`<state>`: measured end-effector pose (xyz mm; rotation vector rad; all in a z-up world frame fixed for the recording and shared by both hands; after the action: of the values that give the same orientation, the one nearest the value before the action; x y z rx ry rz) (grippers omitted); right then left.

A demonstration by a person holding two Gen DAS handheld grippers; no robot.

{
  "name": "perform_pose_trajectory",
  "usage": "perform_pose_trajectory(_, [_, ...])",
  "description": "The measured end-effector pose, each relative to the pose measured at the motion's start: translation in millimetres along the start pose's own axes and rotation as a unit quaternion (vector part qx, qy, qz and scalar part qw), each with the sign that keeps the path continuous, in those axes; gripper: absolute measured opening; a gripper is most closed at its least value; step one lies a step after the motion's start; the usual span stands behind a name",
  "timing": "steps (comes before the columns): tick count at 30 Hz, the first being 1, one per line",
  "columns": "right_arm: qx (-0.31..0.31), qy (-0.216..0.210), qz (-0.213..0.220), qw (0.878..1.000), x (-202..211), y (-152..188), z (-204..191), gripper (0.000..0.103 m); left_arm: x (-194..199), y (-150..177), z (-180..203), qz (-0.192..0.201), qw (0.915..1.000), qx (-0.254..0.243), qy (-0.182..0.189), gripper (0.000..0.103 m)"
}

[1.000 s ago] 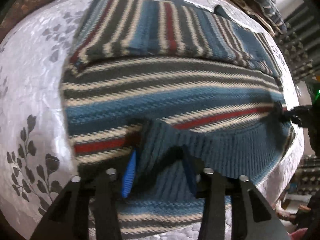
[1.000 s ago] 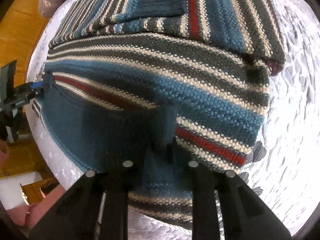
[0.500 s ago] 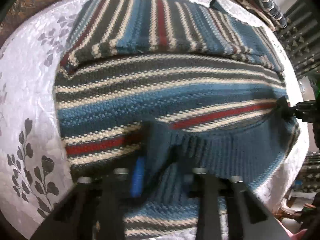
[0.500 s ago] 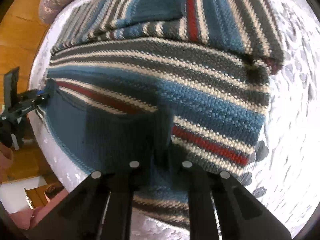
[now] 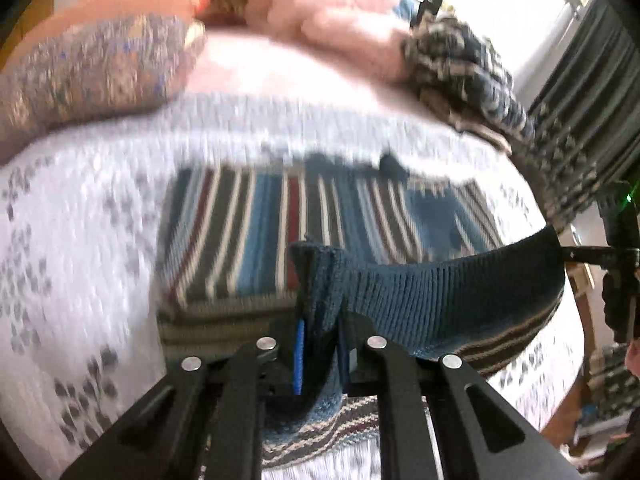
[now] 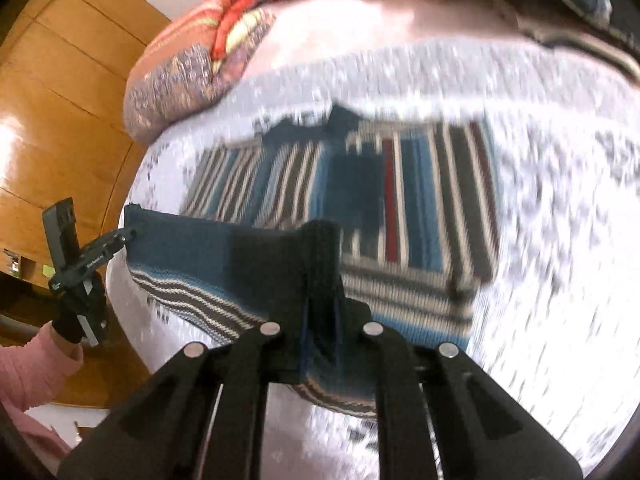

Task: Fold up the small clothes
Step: 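Lay the hem down beside the collar and open both tools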

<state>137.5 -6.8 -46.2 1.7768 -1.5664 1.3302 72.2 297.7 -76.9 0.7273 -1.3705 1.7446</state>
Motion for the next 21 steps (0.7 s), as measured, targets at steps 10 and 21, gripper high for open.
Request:
perform_pose_trajectory(10, [-0.012, 0.059, 0.053, 0.997, -23.4, -98.2, 24.1, 0.009, -38.3, -87.0, -25.3, 0.057, 0.9981, 0.018, -0.015, 0.012])
perform_pose_trajectory(21, [-0.046, 0.113, 0.015, 0.992, -105.1, -147.5, 77.5, 0.009, -121.8, -106.6, -64.3, 0.015, 0.9977, 0.029, -0.059, 0.012])
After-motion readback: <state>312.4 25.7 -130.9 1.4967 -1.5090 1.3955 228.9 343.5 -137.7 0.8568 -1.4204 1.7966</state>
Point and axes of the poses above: each gripper's, at about its wrist camera, not at the fingertips, and x roughly against the way its jaws point, z to its right, y to its underside, the point moved 8 cm from there along -x, roughly the way its jaws point, and after that the axes turned 2 degrees about -z, right-handed, at the moved point
